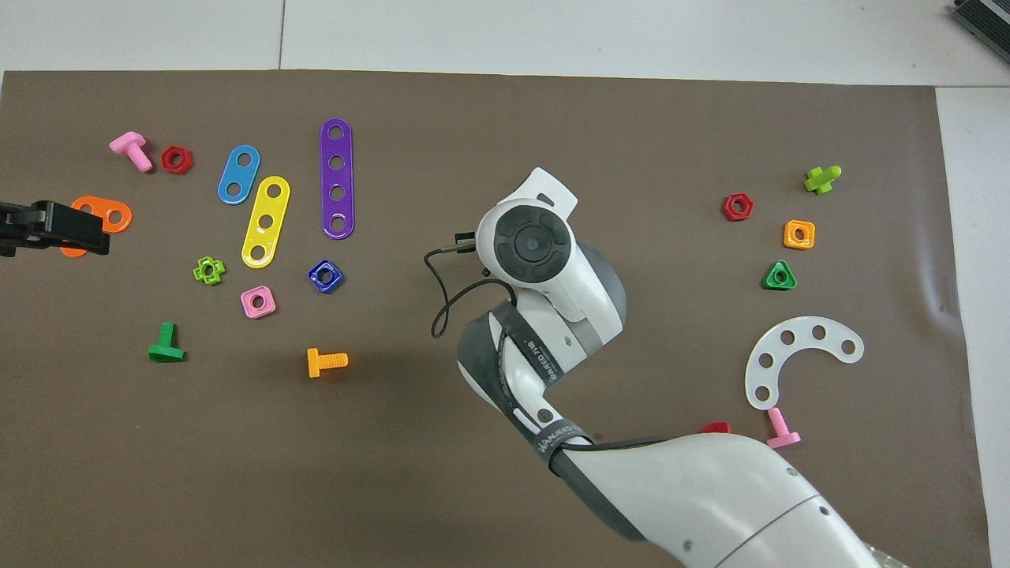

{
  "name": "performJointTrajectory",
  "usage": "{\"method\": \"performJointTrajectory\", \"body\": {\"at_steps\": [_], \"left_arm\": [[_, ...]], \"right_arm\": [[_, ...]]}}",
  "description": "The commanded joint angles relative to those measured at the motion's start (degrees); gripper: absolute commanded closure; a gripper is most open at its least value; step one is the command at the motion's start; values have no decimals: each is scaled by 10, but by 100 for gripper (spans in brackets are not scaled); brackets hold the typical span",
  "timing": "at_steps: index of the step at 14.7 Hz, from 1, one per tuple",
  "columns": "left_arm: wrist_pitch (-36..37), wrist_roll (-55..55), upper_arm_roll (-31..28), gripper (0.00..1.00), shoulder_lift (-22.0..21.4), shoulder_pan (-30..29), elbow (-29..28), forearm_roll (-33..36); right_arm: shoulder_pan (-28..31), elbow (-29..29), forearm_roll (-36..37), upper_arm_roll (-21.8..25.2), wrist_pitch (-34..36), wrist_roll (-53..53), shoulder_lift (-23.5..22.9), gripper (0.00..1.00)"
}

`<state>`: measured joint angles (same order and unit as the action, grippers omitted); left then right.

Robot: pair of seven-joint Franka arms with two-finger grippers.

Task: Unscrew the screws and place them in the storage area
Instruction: 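Carry the blue bolt toward the green triangle piece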

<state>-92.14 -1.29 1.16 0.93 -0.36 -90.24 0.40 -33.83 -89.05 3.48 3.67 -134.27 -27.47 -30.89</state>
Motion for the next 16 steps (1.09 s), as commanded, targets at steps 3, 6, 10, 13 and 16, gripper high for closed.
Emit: {"method": "performJointTrajectory", "body": {"at_steps": [3,6,10,13,16], "left_arm": [[-22,17,-2,0,2,3,7,-2],[-26,18,-2,0,0,4,1,-2],[-23,16,-2,0,-1,4,-1,-2],[-23,16,-2,0,-1,4,-3,-2],[-26,16,-2,0,-1,4,-4,-2]], "right_arm": [[123,-53,-69,-9,94,163,128,100],[206,-110,-117,-8,105,295,164,100],[273,-200,-157,-8,86,418,191,100],[282,-248,-164,-8,38,454,197,100],[298,-291,-164,-7,-15,500,196,100]]}}
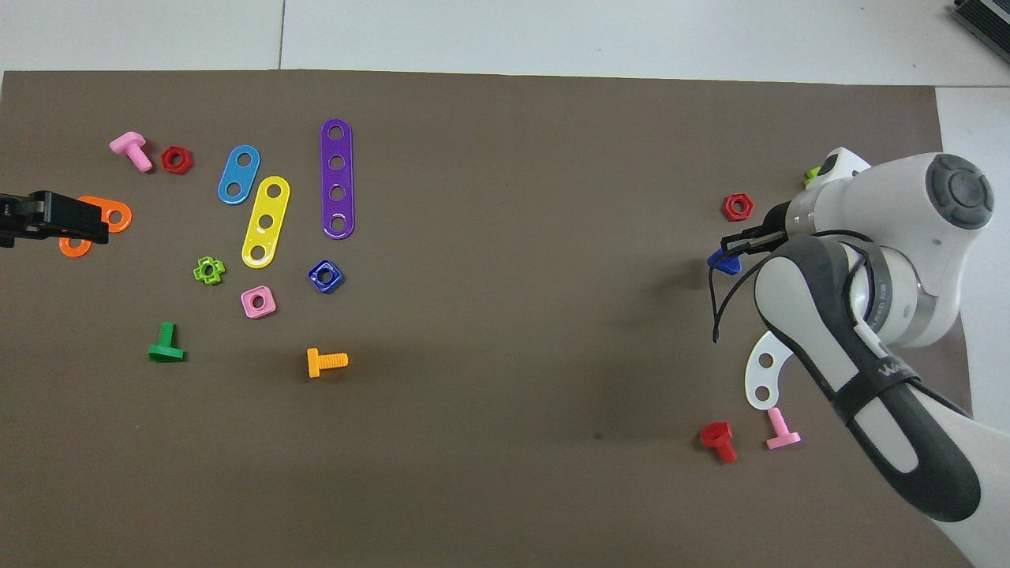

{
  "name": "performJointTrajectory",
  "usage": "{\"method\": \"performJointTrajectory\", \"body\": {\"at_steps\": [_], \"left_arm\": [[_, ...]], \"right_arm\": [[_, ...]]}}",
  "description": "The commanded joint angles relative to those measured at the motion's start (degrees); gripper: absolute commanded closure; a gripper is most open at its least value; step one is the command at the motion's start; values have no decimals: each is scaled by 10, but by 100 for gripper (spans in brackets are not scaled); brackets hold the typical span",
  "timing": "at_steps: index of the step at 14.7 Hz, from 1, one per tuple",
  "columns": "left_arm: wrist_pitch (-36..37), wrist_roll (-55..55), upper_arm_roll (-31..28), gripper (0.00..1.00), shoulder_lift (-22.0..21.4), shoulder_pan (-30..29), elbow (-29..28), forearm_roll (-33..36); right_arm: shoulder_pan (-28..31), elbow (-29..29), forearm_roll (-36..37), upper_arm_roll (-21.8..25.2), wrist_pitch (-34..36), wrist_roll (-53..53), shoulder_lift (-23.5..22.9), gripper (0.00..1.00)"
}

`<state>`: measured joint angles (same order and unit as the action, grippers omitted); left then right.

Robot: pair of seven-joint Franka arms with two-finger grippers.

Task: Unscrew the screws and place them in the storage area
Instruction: 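Place the blue bolt beside the green triangle and withdraw the right gripper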

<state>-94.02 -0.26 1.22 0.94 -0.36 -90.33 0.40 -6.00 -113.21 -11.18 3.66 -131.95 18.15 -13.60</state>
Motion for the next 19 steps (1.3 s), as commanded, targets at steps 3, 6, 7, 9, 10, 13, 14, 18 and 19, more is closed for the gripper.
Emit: {"method": "performJointTrajectory", "body": {"at_steps": [3,6,7,9,10,13,14,18,19], "left_arm": [[-4,5,-3,0,-1,3,-3,-2],[-4,5,-3,0,-1,3,-4,-2],[-2,5,-3,0,-1,3,-4,-2],[-6,5,-3,0,-1,3,-5,-2],[-5,5,-3,0,-2,3,-7,-2],[-5,5,-3,0,-2,2,-7,-2],[-7,5,-3,0,-2,2,-5,-2],[-9,5,-3,0,-3,2,-8,-2],[-6,5,-3,0,-4,2,-7,-2]], "right_arm": [[25,-61,-17,-7,-68,61,11,100],[22,-62,-17,-6,-75,60,10,100],[23,-66,-16,-6,-77,61,9,100],[23,-77,-8,-6,-88,64,9,100],[22,-79,-8,-6,-95,64,9,86],[21,-80,-7,-5,-95,58,9,0],[22,-77,-7,-5,-89,58,9,0],[23,-20,-3,4,-12,21,21,0],[24,7,11,6,17,-16,21,0]]}}
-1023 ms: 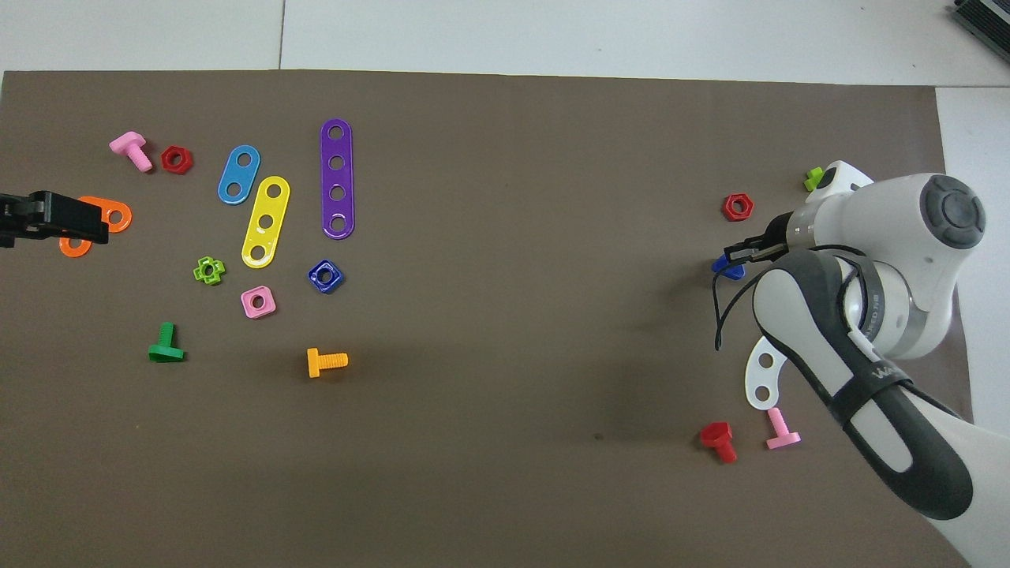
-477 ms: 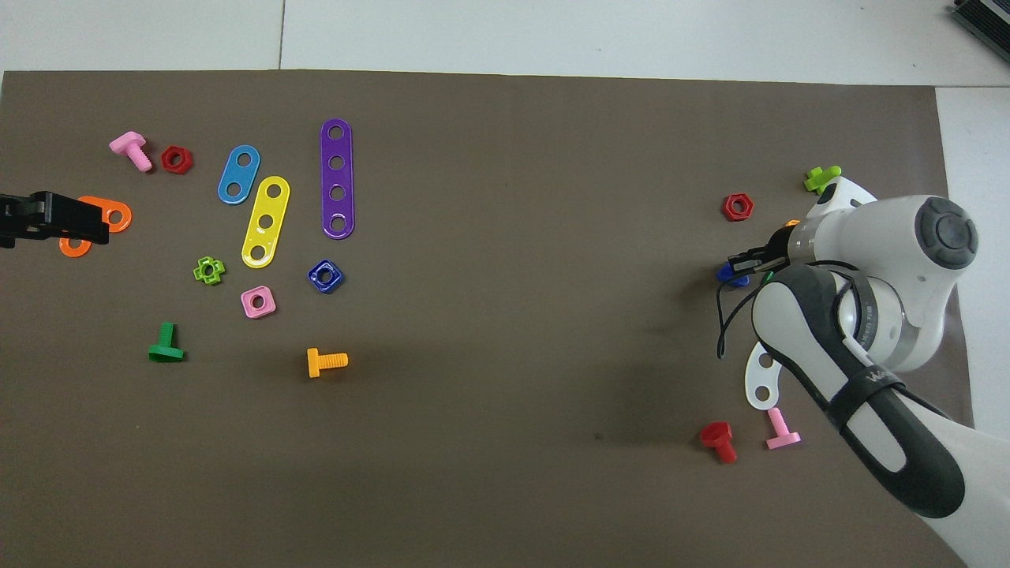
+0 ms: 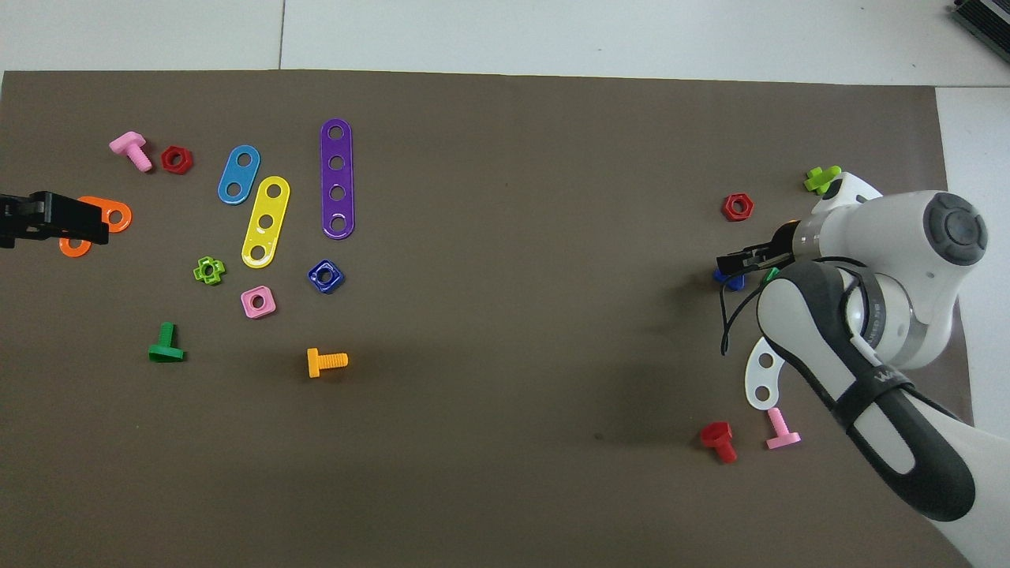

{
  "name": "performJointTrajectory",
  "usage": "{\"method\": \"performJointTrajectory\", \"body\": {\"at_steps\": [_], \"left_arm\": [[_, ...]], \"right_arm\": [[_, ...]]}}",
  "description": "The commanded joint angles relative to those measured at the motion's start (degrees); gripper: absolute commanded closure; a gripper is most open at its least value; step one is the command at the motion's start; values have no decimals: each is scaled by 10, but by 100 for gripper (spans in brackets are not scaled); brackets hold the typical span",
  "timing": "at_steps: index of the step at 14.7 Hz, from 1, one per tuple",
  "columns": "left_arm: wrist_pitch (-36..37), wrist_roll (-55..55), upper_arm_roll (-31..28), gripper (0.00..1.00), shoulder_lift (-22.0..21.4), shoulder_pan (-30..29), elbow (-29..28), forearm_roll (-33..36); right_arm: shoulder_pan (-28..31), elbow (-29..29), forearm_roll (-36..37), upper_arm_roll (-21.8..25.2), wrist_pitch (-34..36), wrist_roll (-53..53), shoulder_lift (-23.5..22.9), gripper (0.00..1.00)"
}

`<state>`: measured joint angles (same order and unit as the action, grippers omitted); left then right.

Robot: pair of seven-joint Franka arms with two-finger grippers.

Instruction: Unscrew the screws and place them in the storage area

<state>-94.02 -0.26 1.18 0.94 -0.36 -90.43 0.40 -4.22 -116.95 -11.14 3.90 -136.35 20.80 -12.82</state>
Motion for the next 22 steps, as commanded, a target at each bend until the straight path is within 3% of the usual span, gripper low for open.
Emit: {"method": "performJointTrajectory", "body": {"at_steps": [1,7,12,14,17,22], "left_arm": [[-8,5,-2,0,-4,2,-6,-2],[-11,5,-1,0,-5,0,-7,-2],[-9,5,-1,0,-5,0,-6,-2],[-9,4,-1,0,-5,1,-8,-2],[-10,0,0,0,-5,2,-7,-2],[-10,-15,0,0,-6,4,-12,-2]], "right_arm": [[7,71,39,5,83,-84,14,0],[4,160,131,2,198,-263,54,0],[7,262,125,4,410,-273,100,0],[8,277,127,4,469,-274,118,0],[14,236,129,3,489,-274,149,0],[18,236,129,3,486,-270,150,0]]}}
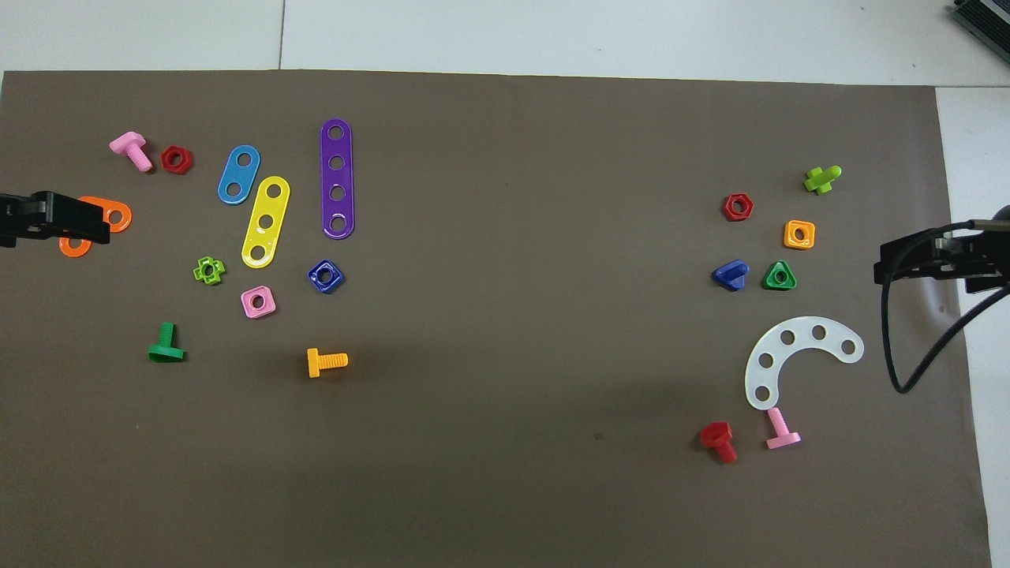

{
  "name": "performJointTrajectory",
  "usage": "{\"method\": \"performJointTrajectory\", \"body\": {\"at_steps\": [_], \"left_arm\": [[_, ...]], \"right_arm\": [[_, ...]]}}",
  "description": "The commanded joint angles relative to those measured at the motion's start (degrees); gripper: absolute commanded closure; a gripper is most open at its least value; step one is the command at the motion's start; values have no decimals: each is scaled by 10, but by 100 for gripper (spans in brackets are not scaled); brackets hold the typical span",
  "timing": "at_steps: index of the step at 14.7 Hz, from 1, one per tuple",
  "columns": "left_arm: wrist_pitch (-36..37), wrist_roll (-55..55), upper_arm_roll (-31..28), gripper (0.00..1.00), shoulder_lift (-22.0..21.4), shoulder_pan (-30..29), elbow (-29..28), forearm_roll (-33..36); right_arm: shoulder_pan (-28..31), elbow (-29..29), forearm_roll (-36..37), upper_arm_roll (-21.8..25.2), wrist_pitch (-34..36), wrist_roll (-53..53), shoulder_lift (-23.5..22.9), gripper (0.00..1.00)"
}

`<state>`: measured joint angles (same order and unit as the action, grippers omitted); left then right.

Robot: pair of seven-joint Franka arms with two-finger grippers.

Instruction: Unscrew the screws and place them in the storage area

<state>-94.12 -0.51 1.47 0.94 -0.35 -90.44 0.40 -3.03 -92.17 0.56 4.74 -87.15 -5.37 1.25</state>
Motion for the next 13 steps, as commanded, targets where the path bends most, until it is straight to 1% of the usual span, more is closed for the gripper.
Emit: {"method": "performJointTrajectory", "body": {"at_steps": [1,3,13], "left_arm": [[-7,-22,-2,0,-7,3,-12,-2],[-9,-35,-2,0,-8,3,-13,-2],[-11,-34,-2,0,-8,2,-14,-3]], "right_arm": [[6,-10,12,-4,-6,-9,9,0],[6,-9,14,-4,-6,-6,8,0],[1,-1,4,-8,2,-12,7,0]]}}
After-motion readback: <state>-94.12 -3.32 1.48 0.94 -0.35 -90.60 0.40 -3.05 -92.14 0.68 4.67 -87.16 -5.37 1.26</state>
